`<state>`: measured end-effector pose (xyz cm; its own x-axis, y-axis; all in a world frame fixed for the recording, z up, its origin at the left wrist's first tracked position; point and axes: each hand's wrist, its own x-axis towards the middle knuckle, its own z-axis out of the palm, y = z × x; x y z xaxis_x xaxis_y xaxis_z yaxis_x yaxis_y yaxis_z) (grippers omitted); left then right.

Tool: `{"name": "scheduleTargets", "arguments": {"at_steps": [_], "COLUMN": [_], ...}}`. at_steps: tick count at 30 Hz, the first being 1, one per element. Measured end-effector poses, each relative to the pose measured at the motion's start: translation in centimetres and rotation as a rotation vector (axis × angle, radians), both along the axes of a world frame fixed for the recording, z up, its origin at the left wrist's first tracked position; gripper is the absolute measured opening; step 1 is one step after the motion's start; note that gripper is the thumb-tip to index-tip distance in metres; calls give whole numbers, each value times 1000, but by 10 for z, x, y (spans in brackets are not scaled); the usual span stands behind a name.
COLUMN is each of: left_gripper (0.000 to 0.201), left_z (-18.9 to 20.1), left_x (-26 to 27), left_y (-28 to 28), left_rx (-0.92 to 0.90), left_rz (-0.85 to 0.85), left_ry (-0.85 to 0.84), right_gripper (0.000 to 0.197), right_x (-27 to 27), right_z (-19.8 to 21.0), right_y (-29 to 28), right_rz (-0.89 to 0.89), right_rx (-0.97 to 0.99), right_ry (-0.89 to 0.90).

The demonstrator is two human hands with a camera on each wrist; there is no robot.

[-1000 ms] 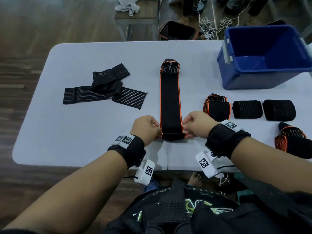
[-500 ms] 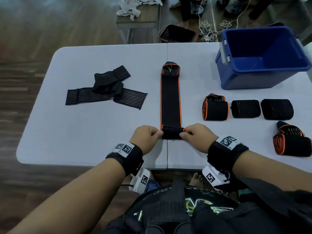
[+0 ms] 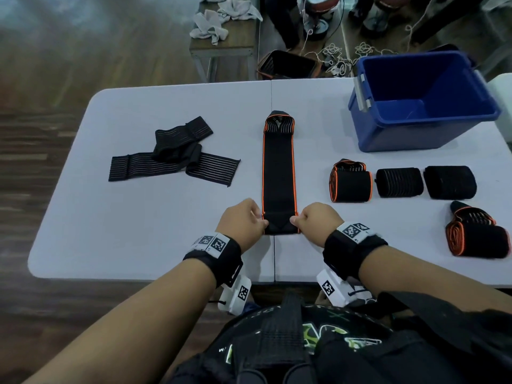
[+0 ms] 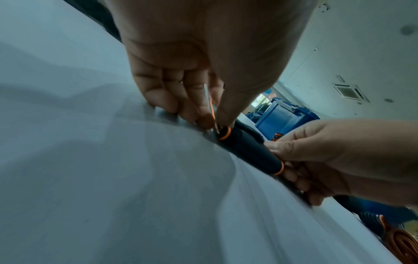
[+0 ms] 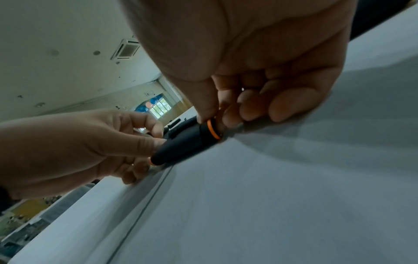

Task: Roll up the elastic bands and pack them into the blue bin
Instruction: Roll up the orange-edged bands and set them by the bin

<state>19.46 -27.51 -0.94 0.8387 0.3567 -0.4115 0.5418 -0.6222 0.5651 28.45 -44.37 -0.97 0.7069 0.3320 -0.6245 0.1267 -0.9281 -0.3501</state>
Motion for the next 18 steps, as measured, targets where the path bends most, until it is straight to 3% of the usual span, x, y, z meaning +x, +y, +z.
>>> {"name": "scheduleTargets", "arguments": {"at_steps": [2,5,10,18], "left_gripper": [18,8,21,29], "left_z": [2,0,0,-6], "left_x": [-3,-5,-3,-8], "left_y": [-2,-3,-1,-1], "left_rx": [-15,61,184,299], "left_rz": [2,-101,-262,-453], "left_ry": [-71,-101,-100,-173], "right_gripper": [39,21,5,22], "right_x": [2,1,-3,-14], "right_z": [3,11,10,10], "right_y": [2,4,3,-9], "right_rz": [19,52,201,343], "right_rx": [-13,59,83,131], "right_ry": [-32,-120,-174,-250]}}
